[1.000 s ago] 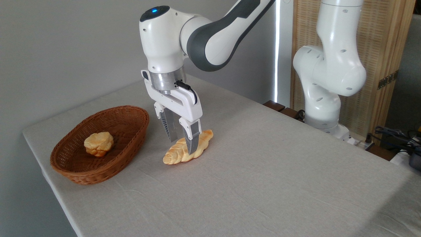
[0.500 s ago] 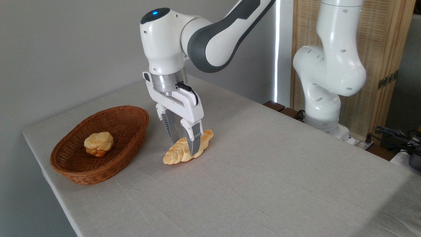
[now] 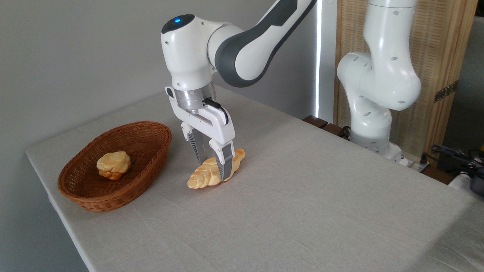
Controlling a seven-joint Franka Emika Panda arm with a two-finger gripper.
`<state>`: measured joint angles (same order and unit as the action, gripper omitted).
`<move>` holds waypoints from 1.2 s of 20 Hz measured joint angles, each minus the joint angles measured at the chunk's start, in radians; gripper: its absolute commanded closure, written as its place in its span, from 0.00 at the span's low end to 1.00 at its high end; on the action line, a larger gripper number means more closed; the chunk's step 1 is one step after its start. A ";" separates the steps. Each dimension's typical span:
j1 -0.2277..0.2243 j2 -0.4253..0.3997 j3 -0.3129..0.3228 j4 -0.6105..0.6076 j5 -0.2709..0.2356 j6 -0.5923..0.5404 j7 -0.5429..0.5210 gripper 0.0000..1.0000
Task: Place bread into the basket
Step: 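Close the gripper around the middle of the braided bread, then lift the braided bread and carry it over the wicker basket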
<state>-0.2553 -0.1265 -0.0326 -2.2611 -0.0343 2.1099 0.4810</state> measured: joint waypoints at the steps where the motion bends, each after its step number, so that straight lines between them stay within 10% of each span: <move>1: 0.000 0.000 0.000 0.000 0.000 0.000 0.000 0.53; 24: -0.004 -0.021 -0.003 0.167 -0.005 0.003 -0.136 0.48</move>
<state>-0.2597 -0.1472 -0.0356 -2.0944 -0.0394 2.1129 0.3449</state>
